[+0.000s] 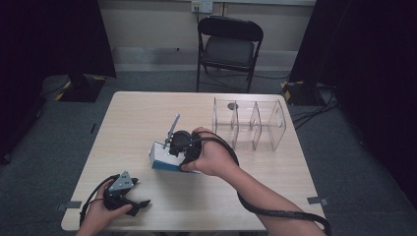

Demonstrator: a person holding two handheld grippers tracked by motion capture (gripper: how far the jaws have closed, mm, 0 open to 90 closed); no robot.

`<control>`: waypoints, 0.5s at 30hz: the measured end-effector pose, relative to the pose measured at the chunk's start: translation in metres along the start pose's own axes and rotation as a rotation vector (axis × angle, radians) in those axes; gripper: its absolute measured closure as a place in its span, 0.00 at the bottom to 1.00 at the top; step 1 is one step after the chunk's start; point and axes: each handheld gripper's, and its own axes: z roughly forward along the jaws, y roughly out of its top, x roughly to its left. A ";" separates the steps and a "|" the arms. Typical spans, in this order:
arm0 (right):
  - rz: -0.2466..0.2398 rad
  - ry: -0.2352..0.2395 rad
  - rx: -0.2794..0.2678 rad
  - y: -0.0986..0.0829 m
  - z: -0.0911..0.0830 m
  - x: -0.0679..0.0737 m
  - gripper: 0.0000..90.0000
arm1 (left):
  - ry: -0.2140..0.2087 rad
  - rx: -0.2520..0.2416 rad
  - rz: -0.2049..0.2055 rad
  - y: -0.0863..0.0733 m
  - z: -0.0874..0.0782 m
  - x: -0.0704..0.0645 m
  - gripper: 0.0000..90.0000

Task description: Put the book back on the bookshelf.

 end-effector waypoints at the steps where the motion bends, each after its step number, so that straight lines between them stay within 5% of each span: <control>1: 0.003 -0.001 0.007 0.000 -0.001 0.000 0.69 | 0.000 0.000 0.001 0.000 0.000 0.000 0.08; 15: 0.016 0.032 0.011 0.002 -0.013 0.002 0.69 | 0.000 0.000 0.000 0.000 0.000 0.000 0.07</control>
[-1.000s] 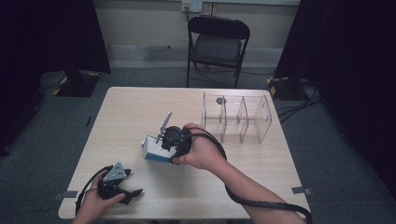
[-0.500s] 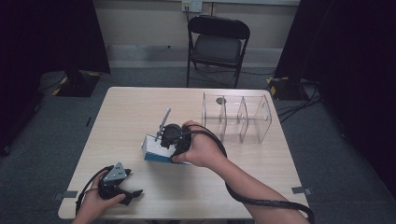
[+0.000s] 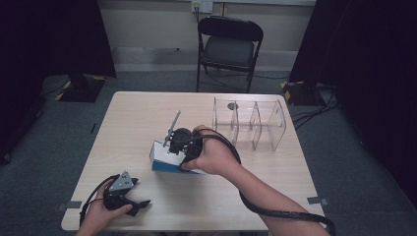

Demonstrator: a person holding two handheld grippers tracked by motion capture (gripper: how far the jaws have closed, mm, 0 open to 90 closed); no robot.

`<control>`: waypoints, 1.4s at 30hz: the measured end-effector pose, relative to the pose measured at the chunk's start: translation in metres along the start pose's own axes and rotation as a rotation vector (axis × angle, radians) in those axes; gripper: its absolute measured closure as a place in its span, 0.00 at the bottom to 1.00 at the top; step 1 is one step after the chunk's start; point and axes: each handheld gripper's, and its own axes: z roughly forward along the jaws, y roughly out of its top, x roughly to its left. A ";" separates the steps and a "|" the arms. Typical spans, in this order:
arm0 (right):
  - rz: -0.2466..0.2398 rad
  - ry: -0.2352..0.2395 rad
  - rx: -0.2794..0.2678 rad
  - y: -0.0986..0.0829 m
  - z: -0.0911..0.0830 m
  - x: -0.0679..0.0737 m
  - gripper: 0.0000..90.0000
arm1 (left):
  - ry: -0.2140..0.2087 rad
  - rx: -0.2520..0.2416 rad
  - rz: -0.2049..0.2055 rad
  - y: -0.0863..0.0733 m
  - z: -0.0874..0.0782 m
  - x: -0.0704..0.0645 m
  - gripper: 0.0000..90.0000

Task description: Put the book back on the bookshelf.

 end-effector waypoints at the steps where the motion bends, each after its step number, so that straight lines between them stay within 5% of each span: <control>1: 0.000 0.000 0.000 0.000 0.000 0.000 0.69 | 0.000 0.000 0.000 0.000 0.000 0.000 0.07; 31: 0.011 0.038 0.059 0.018 -0.014 -0.014 0.68 | -0.003 0.000 -0.006 0.000 0.000 0.000 0.07; 42: 0.011 0.085 0.092 0.022 -0.019 -0.018 0.69 | -0.009 0.002 -0.012 0.000 0.001 -0.001 0.06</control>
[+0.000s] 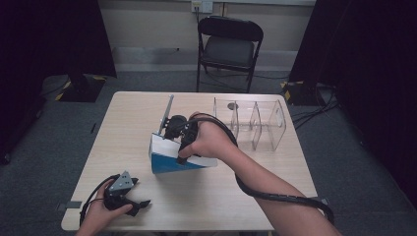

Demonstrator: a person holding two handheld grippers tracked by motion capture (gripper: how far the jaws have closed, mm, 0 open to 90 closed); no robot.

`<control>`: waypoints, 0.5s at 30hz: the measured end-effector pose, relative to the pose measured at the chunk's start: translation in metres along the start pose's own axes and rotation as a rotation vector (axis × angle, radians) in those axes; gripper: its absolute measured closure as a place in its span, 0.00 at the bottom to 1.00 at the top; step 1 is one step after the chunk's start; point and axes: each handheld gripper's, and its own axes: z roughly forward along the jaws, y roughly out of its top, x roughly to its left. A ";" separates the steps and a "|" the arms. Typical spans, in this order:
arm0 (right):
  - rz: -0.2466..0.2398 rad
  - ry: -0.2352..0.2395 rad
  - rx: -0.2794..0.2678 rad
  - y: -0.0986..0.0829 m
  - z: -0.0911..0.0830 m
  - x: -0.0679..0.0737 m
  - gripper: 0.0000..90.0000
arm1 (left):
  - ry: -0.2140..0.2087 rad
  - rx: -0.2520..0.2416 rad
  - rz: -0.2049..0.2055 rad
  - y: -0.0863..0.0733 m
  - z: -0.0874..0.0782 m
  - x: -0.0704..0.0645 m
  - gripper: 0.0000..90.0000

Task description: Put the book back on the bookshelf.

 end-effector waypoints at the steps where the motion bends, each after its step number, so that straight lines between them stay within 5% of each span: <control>1: 0.000 0.000 0.000 0.000 0.000 0.000 0.69 | 0.000 -0.002 0.001 0.000 0.000 0.000 0.06; 15: 0.006 -0.019 -0.032 -0.005 -0.005 0.000 0.68 | 0.008 0.005 0.008 0.001 0.000 0.000 0.06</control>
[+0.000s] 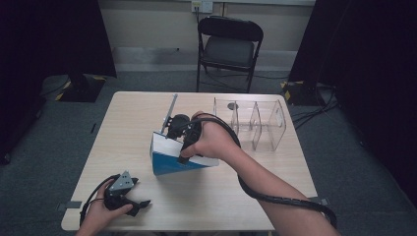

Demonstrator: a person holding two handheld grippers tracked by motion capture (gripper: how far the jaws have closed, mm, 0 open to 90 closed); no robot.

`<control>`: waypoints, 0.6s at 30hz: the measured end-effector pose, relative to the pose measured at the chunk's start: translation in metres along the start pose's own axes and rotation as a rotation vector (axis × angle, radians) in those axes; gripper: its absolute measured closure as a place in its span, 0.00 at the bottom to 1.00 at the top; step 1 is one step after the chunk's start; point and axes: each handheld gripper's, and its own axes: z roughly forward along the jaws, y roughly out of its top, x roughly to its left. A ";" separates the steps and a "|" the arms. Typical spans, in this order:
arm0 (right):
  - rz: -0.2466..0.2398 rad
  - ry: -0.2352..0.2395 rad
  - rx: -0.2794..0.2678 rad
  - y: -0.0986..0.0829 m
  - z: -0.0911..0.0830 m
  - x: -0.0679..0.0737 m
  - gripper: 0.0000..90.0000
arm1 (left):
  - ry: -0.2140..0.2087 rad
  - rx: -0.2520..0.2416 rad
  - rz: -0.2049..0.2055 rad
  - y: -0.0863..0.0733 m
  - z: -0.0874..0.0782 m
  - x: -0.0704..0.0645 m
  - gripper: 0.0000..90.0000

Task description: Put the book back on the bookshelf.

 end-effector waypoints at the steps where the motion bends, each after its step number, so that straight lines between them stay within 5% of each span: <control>1: -0.006 -0.002 -0.010 0.000 0.000 0.000 0.68 | 0.000 0.000 -0.001 0.000 0.000 0.000 0.06; 18: -0.039 -0.055 -0.027 0.003 -0.002 0.003 0.67 | 0.000 0.000 0.000 0.000 0.000 0.000 0.06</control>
